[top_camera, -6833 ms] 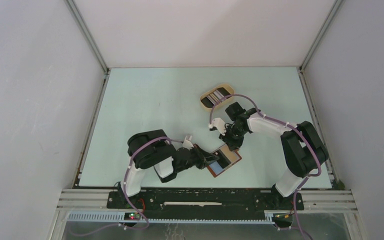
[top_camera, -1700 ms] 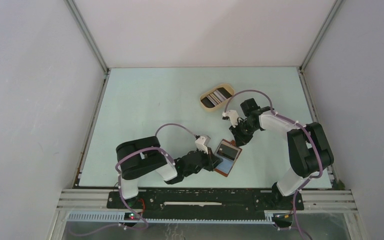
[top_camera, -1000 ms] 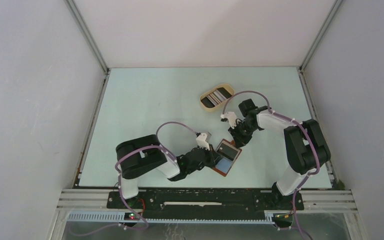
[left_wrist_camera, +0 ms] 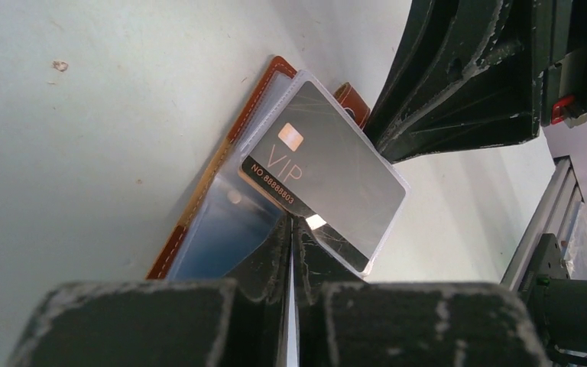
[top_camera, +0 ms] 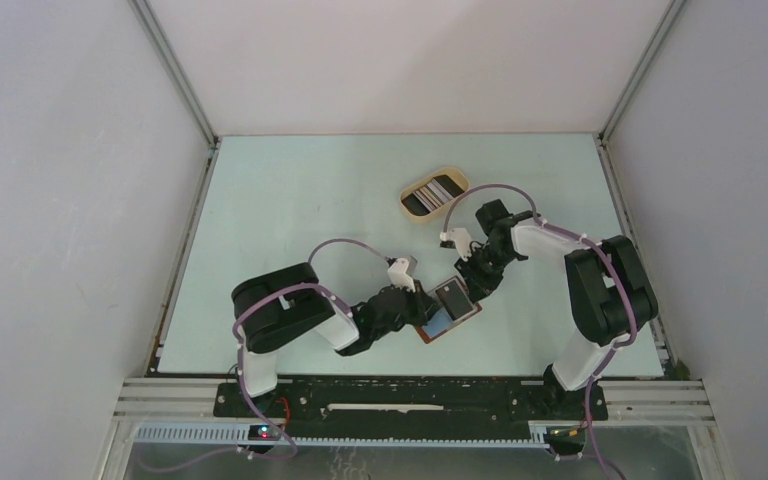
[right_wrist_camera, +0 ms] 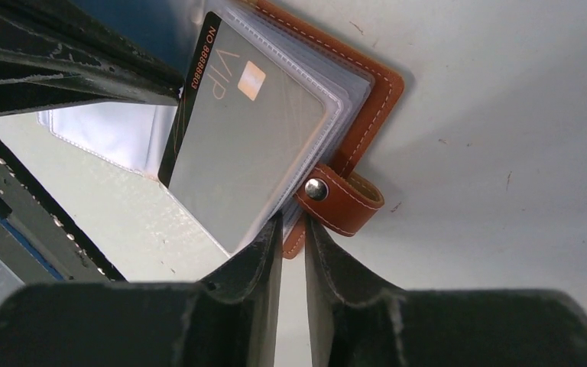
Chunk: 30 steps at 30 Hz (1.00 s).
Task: Put the credit cards into the card holder
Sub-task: Insert the credit card into the card holder.
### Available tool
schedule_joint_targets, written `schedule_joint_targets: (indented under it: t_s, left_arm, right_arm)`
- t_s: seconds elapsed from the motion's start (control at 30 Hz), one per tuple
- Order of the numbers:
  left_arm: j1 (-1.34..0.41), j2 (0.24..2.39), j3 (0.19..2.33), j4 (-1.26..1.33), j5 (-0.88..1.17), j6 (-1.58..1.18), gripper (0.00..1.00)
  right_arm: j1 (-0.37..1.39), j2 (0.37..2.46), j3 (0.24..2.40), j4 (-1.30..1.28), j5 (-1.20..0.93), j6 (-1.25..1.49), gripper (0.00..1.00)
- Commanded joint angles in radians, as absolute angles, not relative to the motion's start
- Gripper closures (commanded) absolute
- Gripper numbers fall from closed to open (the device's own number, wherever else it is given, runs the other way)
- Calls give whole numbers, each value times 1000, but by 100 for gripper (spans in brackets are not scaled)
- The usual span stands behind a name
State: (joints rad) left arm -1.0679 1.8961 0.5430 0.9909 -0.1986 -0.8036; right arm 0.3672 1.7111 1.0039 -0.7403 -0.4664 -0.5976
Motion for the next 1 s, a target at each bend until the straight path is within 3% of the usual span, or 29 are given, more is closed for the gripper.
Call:
schedule_joint_targets:
  t_s: [0.0,0.5,0.6,0.67,0.77,0.9,0.97]
  left_arm:
    - [-1062,1859,507,1050,-200,-786,92]
    - [-1054,1602,356,1076,-185,-680,77]
    - [-1044,1494,347,1007,-182,-581,71]
    - [-1042,1422,348,953,-182,-511,63]
    - [-1038,1338,349,912,-182,-412,47]
    - [-1025,1316,344,910,-202,-370,11]
    - [-1010,1327,340,920,-180,-387,1]
  right_arm:
    - [344,1686,1025,-759,-518,-604,73]
    - [268,1458,1019,-777,-620,-758,64]
    - [251,1377,1020,-775,-720,-885,56]
    - [231,1336,1018,-808,-822,-1056,44]
    - [208,1335,1010,-968,-927,-1583,19]
    - [209,1426,1049,-1037,-899,-1788,17]
    - [211,1478,1076,-1036,-881,-1792,19]
